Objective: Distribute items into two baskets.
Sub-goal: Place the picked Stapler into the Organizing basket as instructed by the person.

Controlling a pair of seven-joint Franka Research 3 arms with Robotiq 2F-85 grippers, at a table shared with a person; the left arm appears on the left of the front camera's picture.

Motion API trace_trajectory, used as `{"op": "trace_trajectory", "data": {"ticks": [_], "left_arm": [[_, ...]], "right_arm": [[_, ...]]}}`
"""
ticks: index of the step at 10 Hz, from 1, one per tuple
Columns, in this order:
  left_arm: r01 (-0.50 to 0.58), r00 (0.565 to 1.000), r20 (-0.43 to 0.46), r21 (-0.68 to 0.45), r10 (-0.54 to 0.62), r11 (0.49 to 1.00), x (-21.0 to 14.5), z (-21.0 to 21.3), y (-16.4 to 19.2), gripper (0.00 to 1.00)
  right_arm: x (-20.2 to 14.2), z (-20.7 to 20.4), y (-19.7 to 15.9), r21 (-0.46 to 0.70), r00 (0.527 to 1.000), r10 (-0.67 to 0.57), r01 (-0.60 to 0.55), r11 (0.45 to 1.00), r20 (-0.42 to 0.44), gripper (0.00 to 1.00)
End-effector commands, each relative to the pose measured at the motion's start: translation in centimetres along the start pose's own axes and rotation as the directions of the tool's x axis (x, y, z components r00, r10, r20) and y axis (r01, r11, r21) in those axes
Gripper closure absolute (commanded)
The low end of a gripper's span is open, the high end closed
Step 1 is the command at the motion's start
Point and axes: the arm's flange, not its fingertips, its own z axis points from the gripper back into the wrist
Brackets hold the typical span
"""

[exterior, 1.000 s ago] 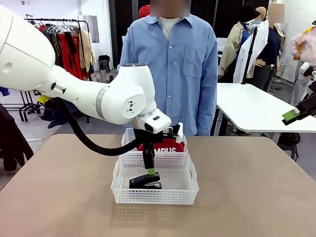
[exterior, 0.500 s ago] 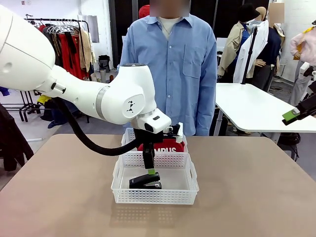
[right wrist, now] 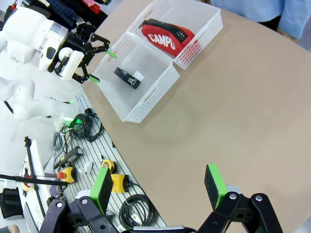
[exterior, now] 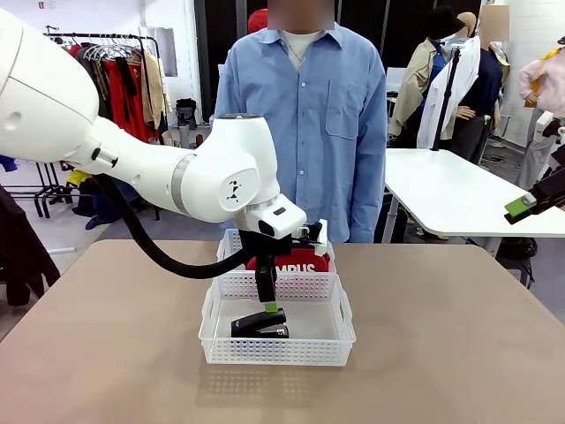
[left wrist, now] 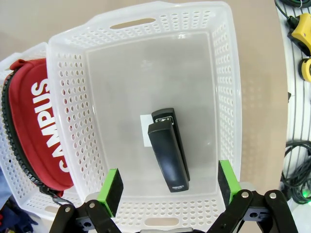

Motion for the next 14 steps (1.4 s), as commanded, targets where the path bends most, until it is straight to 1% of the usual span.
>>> {"op": "trace_trajectory", "data": {"ticks": [1, 2, 5, 7, 9, 11, 14], "left_arm": [[-0.054, 0.999, -0.001, 0.037, 0.054, 0.998, -1.1, 1.7, -0.5, 0.0], [-0.095, 0.995, 0.022, 0.092, 0.094, 0.991, -3.2, 4.0, -1.1, 0.0], [-0.19, 0.976, 0.13, 0.114, 0.175, 0.975, -8.6, 10.7, -3.0, 0.0], [-0.284, 0.934, 0.264, 0.149, 0.239, 0.947, -13.0, 15.1, -4.7, 0.0], [-0.377, 0.895, 0.318, 0.166, 0.313, 0.911, -16.7, 17.7, -6.3, 0.0], [-0.464, 0.849, 0.367, 0.172, 0.381, 0.869, -20.5, 19.2, -8.4, 0.0], [-0.563, 0.783, 0.417, 0.163, 0.461, 0.81, -24.4, 20.8, -11.1, 0.0]], "right_arm": [[0.4, 0.2, 0.1, 0.003, 1.0, 0.005, -0.005, 1.0, -0.005, 0.0], [0.4, 0.2, 0.1, 0.003, 1.0, 0.005, -0.005, 1.0, -0.005, 0.0], [0.4, 0.2, 0.1, 0.003, 1.0, 0.005, -0.005, 1.0, -0.005, 0.0], [0.4, 0.2, 0.1, 0.003, 1.0, 0.005, -0.005, 1.0, -0.005, 0.0], [0.4, 0.2, 0.1, 0.003, 1.0, 0.005, -0.005, 1.0, -0.005, 0.0], [0.4, 0.2, 0.1, 0.003, 1.0, 0.005, -0.005, 1.0, -0.005, 0.0], [0.4, 0.2, 0.1, 0.003, 1.0, 0.005, -0.005, 1.0, -0.005, 0.0]]}}
